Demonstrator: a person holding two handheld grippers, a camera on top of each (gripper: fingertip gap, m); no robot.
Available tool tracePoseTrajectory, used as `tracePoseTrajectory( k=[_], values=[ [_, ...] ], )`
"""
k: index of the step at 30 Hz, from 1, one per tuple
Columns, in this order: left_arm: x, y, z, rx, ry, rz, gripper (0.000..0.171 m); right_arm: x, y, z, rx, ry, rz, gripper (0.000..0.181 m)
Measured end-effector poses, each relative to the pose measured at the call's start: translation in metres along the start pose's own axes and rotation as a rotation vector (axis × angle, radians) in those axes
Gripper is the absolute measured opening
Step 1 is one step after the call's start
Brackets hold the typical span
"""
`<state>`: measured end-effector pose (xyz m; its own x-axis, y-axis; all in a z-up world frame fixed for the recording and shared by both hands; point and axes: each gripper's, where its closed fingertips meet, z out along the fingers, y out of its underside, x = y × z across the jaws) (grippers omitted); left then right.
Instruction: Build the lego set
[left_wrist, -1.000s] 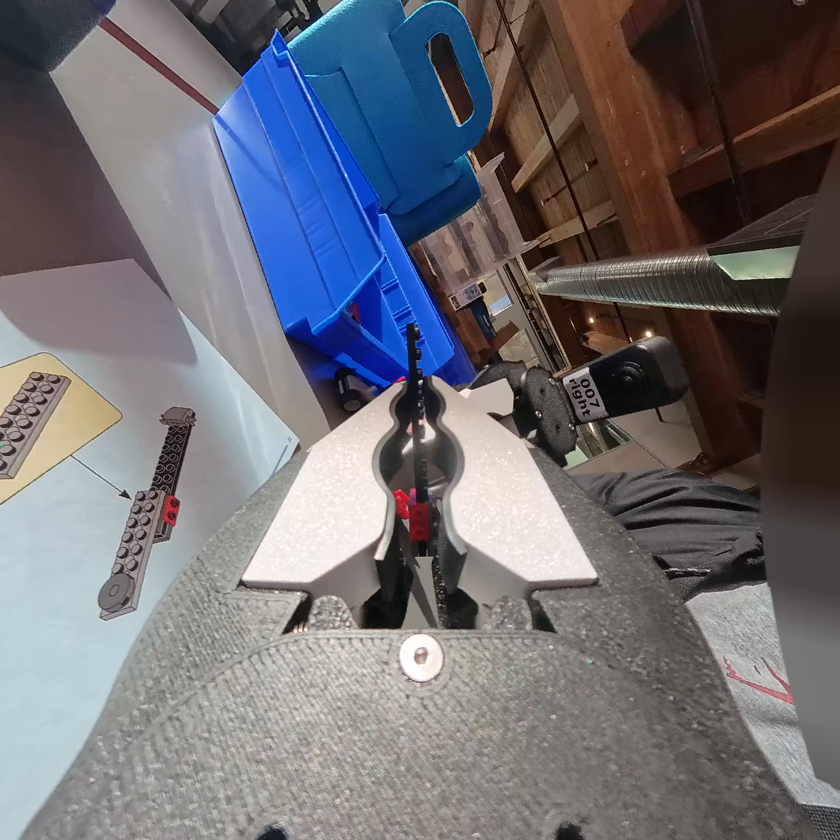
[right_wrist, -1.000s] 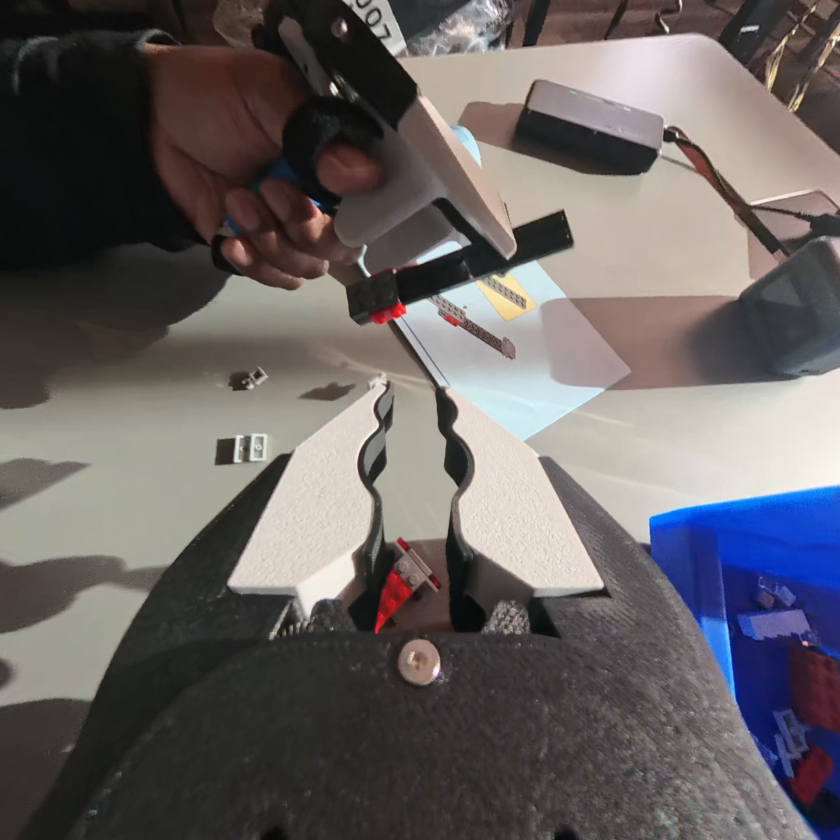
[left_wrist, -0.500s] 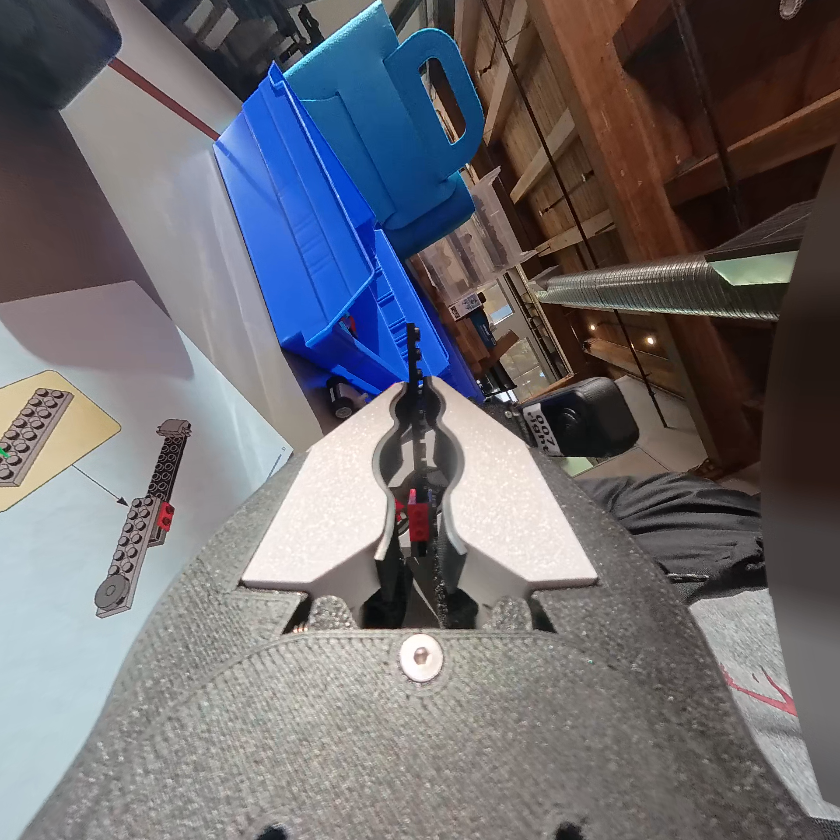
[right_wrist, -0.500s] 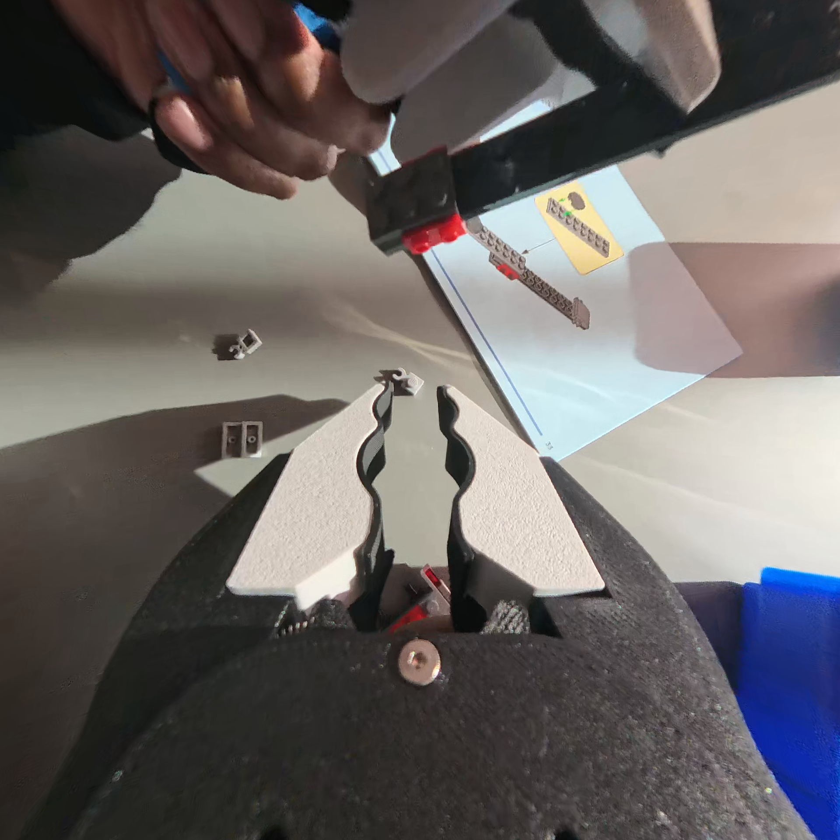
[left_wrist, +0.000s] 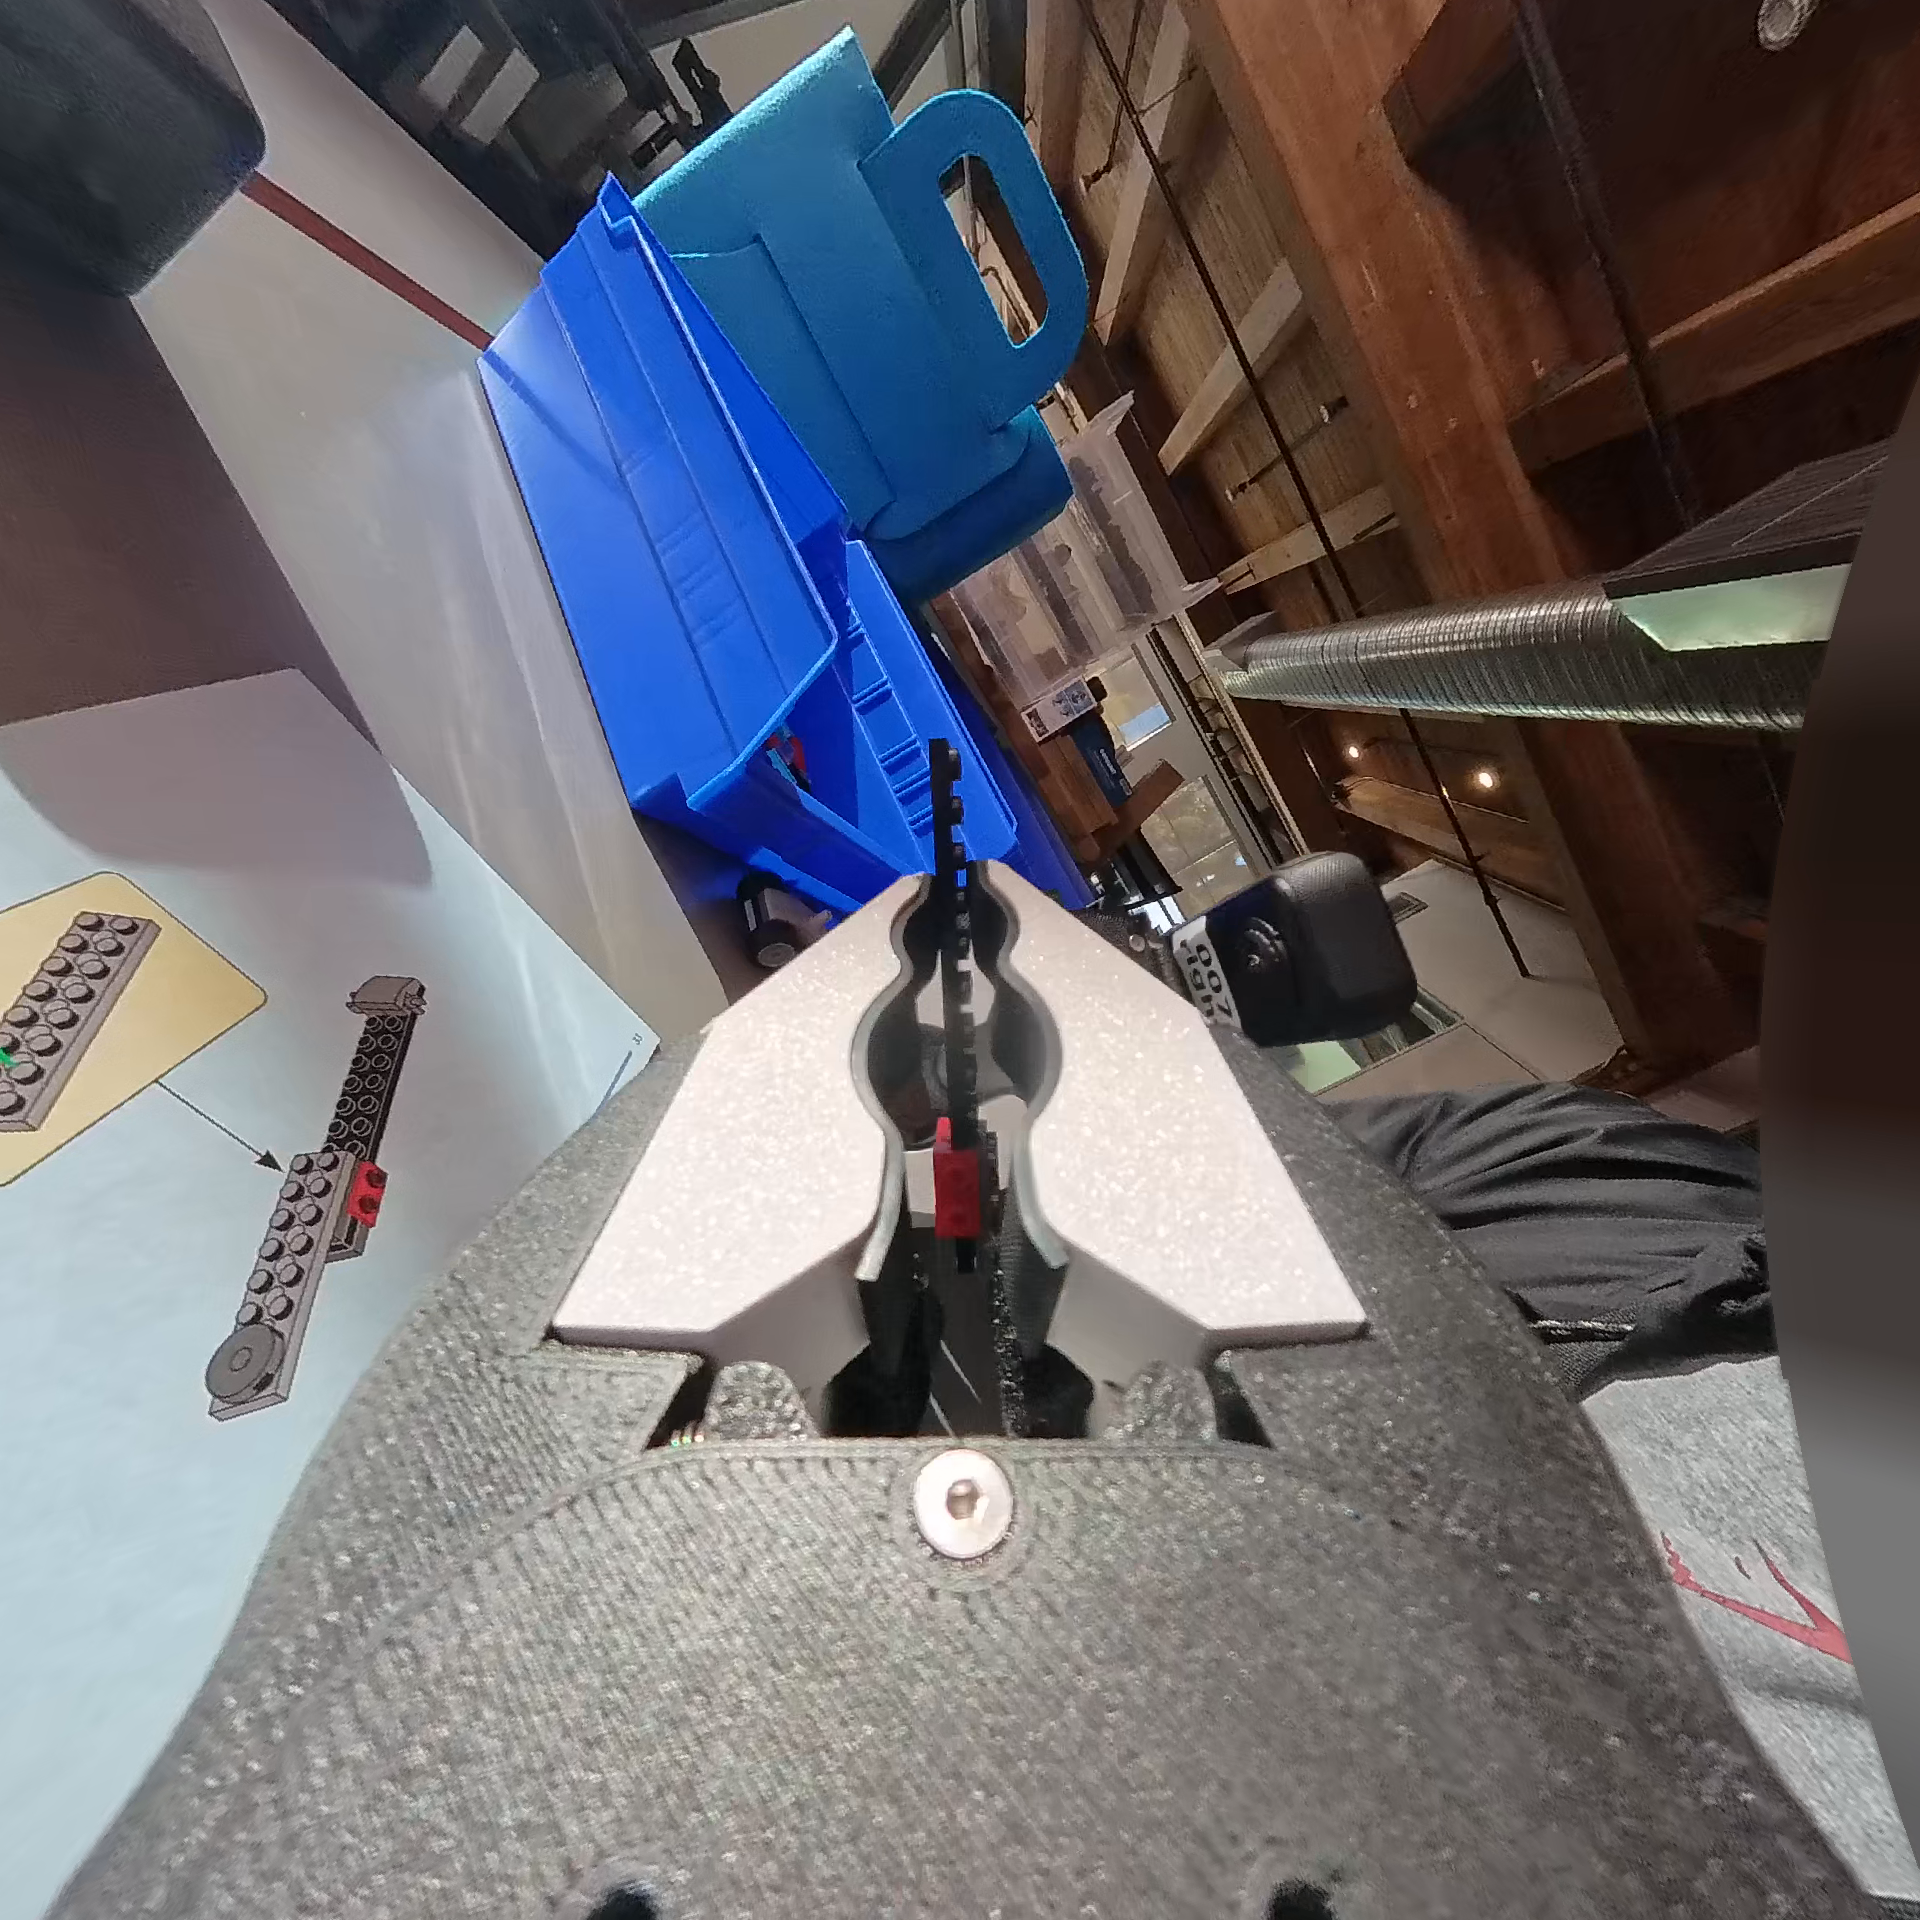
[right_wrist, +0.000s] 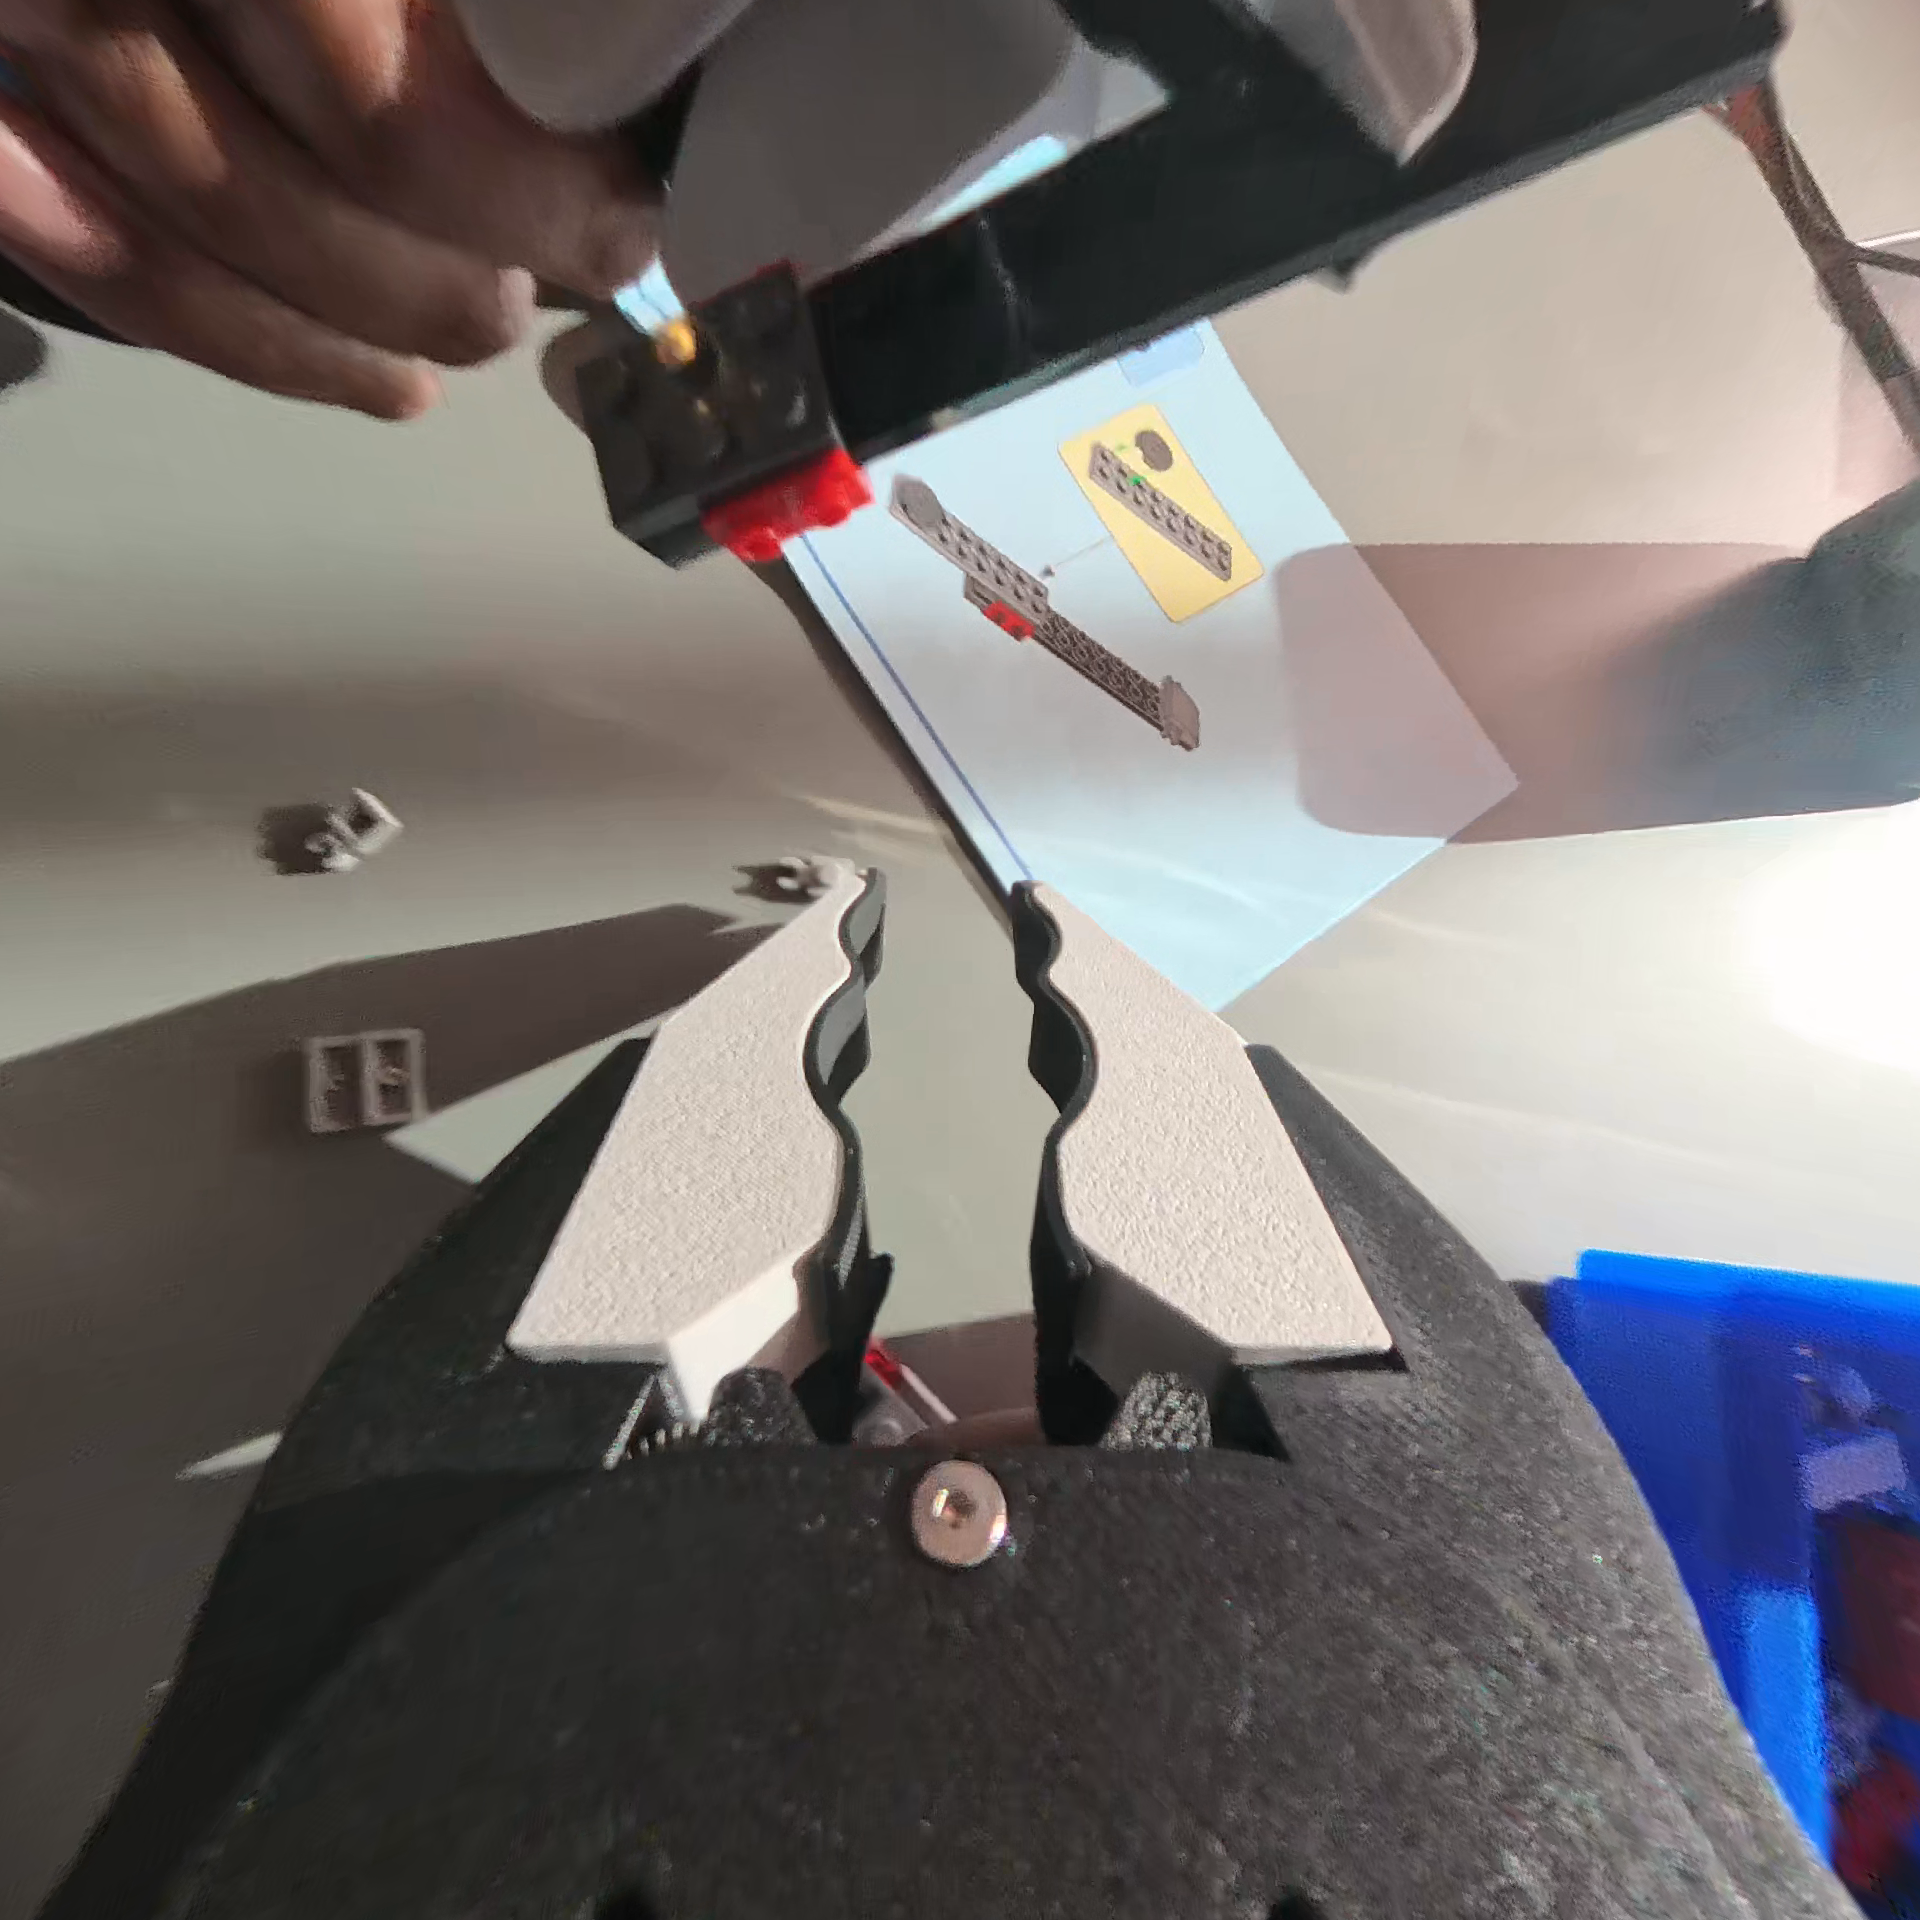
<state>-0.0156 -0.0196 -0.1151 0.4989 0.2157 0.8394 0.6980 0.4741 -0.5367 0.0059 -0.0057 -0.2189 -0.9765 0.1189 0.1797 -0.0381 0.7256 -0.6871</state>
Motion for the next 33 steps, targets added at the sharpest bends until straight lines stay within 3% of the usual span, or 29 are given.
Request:
tracePoseTrajectory(
  k=[3,8,18,23,27,33],
  values=[
    [0.0,-0.001,0.0,0.002,-0.002,0.002,0.006,-0.014,-0.01,-0.001,0.053,-0.08,0.078,0.029],
    [-0.001,0.001,0.0,-0.002,-0.002,0.0,0.005,-0.015,-0.001,0.012,-0.014,-0.022,0.036,0.039],
    [-0.002,0.002,0.001,-0.007,-0.004,-0.004,0.006,0.0,0.011,0.003,-0.061,0.018,0.016,0.038],
    [-0.004,0.004,0.001,-0.013,-0.009,-0.01,0.005,0.01,0.017,-0.002,-0.07,0.038,0.045,0.035],
    [-0.01,0.009,0.002,-0.038,-0.034,-0.036,0.006,0.002,0.009,-0.004,-0.027,-0.026,0.069,0.032],
    [-0.016,0.021,0.004,-0.082,-0.059,-0.101,0.007,-0.003,0.013,0.005,-0.042,-0.088,0.071,0.014]
  ],
)
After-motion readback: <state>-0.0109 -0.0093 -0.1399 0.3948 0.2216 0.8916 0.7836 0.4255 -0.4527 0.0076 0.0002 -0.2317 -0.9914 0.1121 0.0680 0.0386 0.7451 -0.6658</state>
